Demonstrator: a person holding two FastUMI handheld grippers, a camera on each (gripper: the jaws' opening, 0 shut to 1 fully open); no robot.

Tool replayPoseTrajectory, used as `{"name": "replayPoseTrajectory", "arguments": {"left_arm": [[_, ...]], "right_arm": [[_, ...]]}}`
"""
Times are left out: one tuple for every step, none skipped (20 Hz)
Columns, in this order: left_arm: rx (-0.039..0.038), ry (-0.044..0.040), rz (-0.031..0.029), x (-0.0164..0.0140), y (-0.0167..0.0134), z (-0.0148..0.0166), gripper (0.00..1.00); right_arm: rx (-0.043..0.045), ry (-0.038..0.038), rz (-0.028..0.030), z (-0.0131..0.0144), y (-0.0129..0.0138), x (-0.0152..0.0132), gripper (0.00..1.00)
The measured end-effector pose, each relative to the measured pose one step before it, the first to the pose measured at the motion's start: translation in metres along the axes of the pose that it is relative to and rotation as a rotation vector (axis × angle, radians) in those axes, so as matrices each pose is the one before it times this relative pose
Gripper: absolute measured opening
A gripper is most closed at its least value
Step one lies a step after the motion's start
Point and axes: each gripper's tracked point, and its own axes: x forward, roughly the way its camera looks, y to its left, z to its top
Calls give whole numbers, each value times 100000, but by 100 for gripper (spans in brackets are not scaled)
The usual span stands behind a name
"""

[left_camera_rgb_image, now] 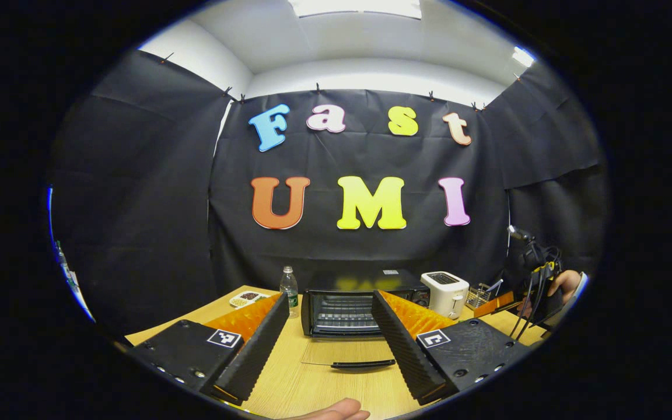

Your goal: Open the electric oven with the left hand, put the food in, and close the electric oven.

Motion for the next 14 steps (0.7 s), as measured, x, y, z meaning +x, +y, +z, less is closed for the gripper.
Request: {"name": "replayPoseTrajectory", "arguments": {"left_arm": [[93,-899,468,-395,105,581,94],[271,-580,125,-315,79,371,93],[666,-811,130,-185,-61,222,94],[1273,-1007,263,-111,-95,218,93],[2019,-1140,771,-54,80,124,93],[2211,52,715,-30,-61,-122,93],[1836,1006,-269,-245,-387,-429,93],[1616,171,-379,-57,-424,-61,94],[1566,182,-758,-73,-409,80,94],[1064,314,-726,-21,-368,-140,93],[587,62,-140,2,-186,-52,93],[-11,172,-533,-41,-322,10,94],[-295,125,-603,48,-298,-66,95],[-396,168,-420,8,-180,8,95]], "right_arm": [[4983,4389,5165,-336,770,704,95],[5237,4152,5375,-320,782,793,83],[5224,3491,3466,-254,271,635,80],[3257,3126,1338,-161,-102,668,78],[1020,1802,-1370,-52,-557,475,75],[713,451,-535,434,-365,285,74],[351,559,-1000,248,-461,148,74],[706,1231,-693,79,-407,31,84],[387,488,-162,167,-174,-103,70],[-444,928,-240,55,-160,138,82],[-370,213,-664,82,-184,105,82],[144,270,-352,14,-61,-121,82],[-325,-699,1368,44,299,-360,82],[-1349,-591,812,48,152,-195,82]]}}
